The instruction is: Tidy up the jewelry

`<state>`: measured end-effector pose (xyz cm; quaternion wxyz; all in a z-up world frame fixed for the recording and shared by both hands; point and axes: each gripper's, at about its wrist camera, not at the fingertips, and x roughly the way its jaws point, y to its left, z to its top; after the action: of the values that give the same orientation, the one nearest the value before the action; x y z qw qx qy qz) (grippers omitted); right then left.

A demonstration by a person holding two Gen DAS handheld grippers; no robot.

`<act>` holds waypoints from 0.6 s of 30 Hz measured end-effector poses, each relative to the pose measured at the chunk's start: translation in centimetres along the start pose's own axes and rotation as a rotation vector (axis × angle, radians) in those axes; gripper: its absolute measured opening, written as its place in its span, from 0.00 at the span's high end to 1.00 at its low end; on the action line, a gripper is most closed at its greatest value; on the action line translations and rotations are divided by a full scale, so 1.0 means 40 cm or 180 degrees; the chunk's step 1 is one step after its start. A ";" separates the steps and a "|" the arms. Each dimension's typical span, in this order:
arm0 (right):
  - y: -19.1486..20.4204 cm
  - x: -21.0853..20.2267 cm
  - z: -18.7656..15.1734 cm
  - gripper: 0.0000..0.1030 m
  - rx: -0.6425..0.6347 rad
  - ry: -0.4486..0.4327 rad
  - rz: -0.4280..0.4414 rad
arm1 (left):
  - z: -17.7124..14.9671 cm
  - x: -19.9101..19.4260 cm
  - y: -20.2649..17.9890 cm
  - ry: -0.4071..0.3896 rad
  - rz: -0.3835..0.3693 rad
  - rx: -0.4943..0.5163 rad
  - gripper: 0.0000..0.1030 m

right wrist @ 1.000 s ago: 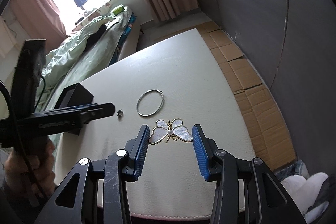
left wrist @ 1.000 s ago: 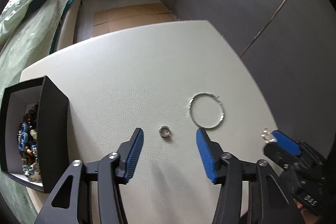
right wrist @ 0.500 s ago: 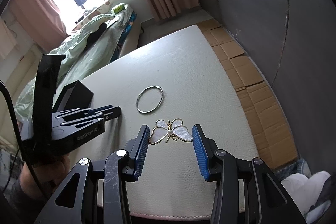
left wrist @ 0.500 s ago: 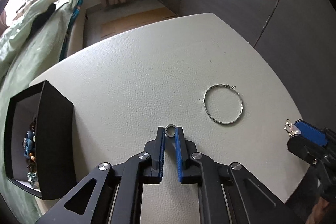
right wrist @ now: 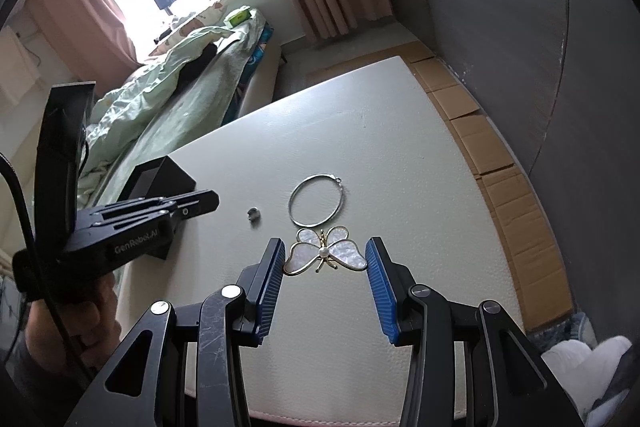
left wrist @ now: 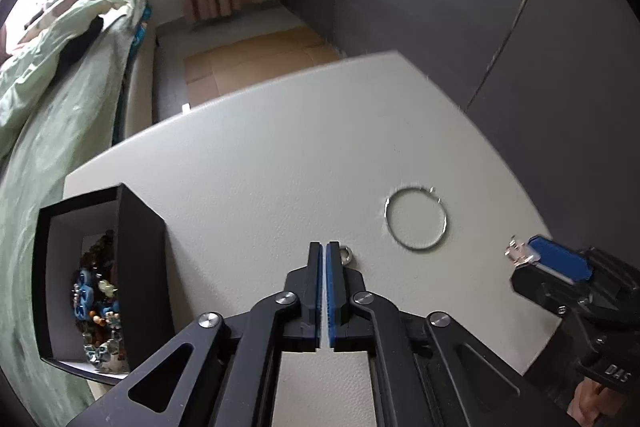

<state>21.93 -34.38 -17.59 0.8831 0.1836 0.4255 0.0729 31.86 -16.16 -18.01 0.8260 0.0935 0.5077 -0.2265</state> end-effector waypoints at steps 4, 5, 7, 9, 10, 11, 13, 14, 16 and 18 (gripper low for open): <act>-0.011 -0.008 -0.003 0.59 0.0039 -0.0006 -0.0023 | -0.006 0.027 -0.011 0.0032 -0.0067 0.0040 0.44; -0.016 -0.011 -0.002 0.59 0.0047 -0.0010 -0.0031 | -0.010 0.029 -0.016 -0.0019 -0.0011 0.0069 0.40; -0.022 -0.015 -0.001 0.59 0.0051 -0.0015 -0.0052 | -0.014 0.034 -0.016 -0.0039 -0.0026 0.0082 0.40; -0.027 -0.019 0.000 0.59 0.0059 -0.0020 -0.0066 | -0.013 0.044 -0.015 -0.0052 -0.0023 0.0093 0.40; -0.029 -0.021 0.000 0.59 0.0065 -0.0024 -0.0070 | -0.011 0.049 -0.018 -0.0065 0.0026 0.0118 0.41; -0.032 -0.023 0.000 0.59 0.0070 -0.0029 -0.0075 | -0.010 0.053 -0.021 -0.0081 0.0043 0.0151 0.45; -0.033 -0.025 0.002 0.59 0.0072 -0.0034 -0.0077 | -0.008 0.062 -0.026 -0.0071 0.0020 0.0202 0.54; -0.034 -0.026 0.003 0.59 0.0072 -0.0036 -0.0080 | -0.008 0.067 -0.029 -0.0062 0.0032 0.0231 0.60; -0.033 -0.027 0.004 0.59 0.0072 -0.0038 -0.0083 | -0.009 0.079 -0.041 -0.0037 0.0057 0.0311 0.70; -0.031 -0.027 0.003 0.59 0.0073 -0.0036 -0.0083 | -0.017 0.078 -0.046 -0.0058 0.0085 0.0349 0.74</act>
<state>21.31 -35.89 -17.21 0.8842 0.1886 0.4236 0.0555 31.66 -18.38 -20.95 0.8271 0.1433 0.4858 -0.2438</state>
